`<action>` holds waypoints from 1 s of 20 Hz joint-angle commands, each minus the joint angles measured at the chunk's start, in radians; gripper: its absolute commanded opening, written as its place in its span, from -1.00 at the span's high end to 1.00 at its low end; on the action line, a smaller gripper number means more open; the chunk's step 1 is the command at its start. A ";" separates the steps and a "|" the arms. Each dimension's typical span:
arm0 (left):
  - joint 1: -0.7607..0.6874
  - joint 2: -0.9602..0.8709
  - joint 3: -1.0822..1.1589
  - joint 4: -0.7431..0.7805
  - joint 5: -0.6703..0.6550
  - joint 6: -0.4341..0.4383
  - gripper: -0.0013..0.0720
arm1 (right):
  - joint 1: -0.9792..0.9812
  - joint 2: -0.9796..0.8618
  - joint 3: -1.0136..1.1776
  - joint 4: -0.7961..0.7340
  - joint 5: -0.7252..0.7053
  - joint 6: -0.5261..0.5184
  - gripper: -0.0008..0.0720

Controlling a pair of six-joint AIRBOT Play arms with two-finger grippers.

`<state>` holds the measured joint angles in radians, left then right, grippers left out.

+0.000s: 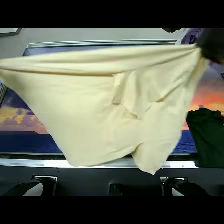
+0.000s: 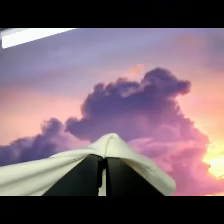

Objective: Fold the clothes and pants, and hang the long-sleeved shirts on hangers.

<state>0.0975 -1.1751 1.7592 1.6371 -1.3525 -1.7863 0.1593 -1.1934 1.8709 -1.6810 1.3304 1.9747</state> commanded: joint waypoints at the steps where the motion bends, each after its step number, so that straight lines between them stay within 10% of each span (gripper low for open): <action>1: -0.009 -0.273 -0.034 -0.003 0.066 0.024 0.94 | 0.000 -0.318 -0.003 0.086 -0.004 0.013 0.91; 10: -0.085 -0.628 -0.033 -0.011 0.324 -0.084 0.89 | 0.000 -0.793 -0.002 0.381 -0.248 0.012 0.69; 13: -0.074 -0.609 -0.033 -0.014 0.299 -0.081 -0.59 | -0.019 -0.776 0.019 0.424 -0.188 -0.047 0.35; 15: -0.044 -0.570 -0.033 -0.034 0.229 0.024 -0.59 | -0.084 -0.734 0.024 0.524 -0.098 -0.178 -0.21; 20: 0.121 -0.429 -0.066 -0.208 0.021 0.160 -0.59 | -0.316 -0.619 0.008 0.614 0.247 -0.478 -0.29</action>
<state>0.1337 -1.6730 1.7130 1.5524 -1.2129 -1.7130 -0.0372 -1.8664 1.8896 -1.1450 1.3735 1.6657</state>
